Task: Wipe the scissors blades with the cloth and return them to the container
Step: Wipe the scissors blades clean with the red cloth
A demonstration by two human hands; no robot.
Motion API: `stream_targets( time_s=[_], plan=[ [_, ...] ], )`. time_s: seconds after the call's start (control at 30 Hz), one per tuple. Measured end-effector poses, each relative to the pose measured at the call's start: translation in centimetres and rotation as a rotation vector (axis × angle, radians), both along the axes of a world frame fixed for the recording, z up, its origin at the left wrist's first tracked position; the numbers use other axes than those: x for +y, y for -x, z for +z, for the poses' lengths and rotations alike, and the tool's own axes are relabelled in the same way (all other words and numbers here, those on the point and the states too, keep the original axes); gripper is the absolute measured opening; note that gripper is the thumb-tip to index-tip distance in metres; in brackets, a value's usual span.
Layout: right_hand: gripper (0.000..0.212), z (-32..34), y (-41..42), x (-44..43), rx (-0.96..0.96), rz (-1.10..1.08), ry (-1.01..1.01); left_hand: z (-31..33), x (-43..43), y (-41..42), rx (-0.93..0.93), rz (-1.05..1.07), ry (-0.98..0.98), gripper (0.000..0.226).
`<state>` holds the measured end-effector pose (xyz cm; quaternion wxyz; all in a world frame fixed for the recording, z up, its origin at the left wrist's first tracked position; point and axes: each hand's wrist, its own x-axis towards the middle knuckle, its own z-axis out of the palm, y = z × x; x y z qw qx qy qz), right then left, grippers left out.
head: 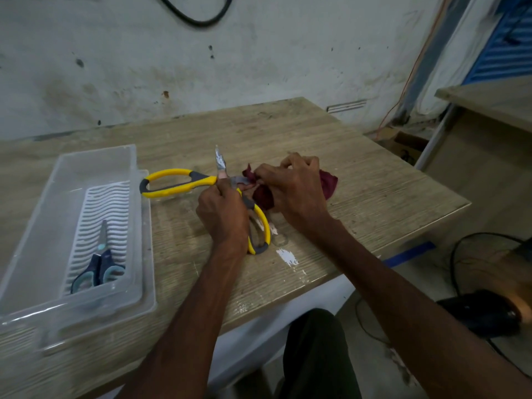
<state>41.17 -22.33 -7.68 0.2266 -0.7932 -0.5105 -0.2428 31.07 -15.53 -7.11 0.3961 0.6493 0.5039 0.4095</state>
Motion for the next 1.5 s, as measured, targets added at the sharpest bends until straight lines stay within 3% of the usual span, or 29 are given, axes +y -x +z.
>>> stream_targets(
  time_s=[0.13, 0.23, 0.3, 0.37, 0.47, 0.57, 0.7, 0.77, 0.87, 0.93, 1.03, 1.2, 1.5],
  plan=[
    [0.017, 0.6, -0.8, -1.6, 0.125, -0.070, 0.011, 0.3, -0.2, 0.0, 0.080, -0.036, -0.030, 0.050],
    [0.020, 2.1, -0.7, -1.2, 0.088, -0.140, 0.050, 0.3, -0.2, -0.1, 0.128, -0.054, -0.042, 0.051],
    [0.016, 3.0, -0.1, -0.7, 0.142, -0.158, -0.131, 0.2, 0.0, -0.2, 0.115, -0.075, -0.038, 0.051],
    [0.012, 2.9, 1.4, -0.1, 0.201, -0.043, -0.273, 0.2, 0.2, -0.2, 0.079, -0.093, -0.006, 0.052],
    [0.019, 0.9, 2.8, 0.3, 0.154, 0.094, -0.164, 0.2, 0.1, 0.0, 0.050, -0.088, 0.034, 0.053],
    [0.018, 0.1, 0.8, -0.7, 0.142, -0.034, -0.139, 0.2, 0.2, 0.3, 0.008, -0.057, 0.054, 0.051],
    [0.015, 0.4, -2.1, -1.8, 0.134, -0.133, 0.058, 0.0, 0.5, 0.5, -0.026, -0.032, 0.039, 0.048],
    [0.018, 1.1, -2.4, -1.9, 0.329, -0.139, -0.076, 0.2, 0.3, 0.5, 0.032, -0.093, -0.008, 0.043],
    [0.019, 2.5, -1.8, -1.5, 0.546, -0.113, -0.461, 0.3, 0.3, 0.5, 0.012, -0.166, -0.016, 0.047],
    [0.020, 3.8, -1.0, -0.4, 0.639, -0.051, -0.541, 0.3, 0.1, 0.6, -0.009, -0.204, 0.006, 0.045],
    [0.013, 5.2, 0.1, 1.6, 0.600, 0.050, -0.539, 0.6, -0.1, 0.6, -0.031, -0.231, 0.079, 0.038],
    [0.016, 2.7, 1.7, 3.2, 0.469, 0.290, -0.212, 0.5, 0.0, 0.4, -0.071, -0.242, 0.128, 0.039],
    [0.010, 2.2, 1.1, 6.4, 0.409, 0.198, -0.329, 0.7, 0.0, 0.4, -0.024, -0.259, 0.120, 0.047]
  ],
)
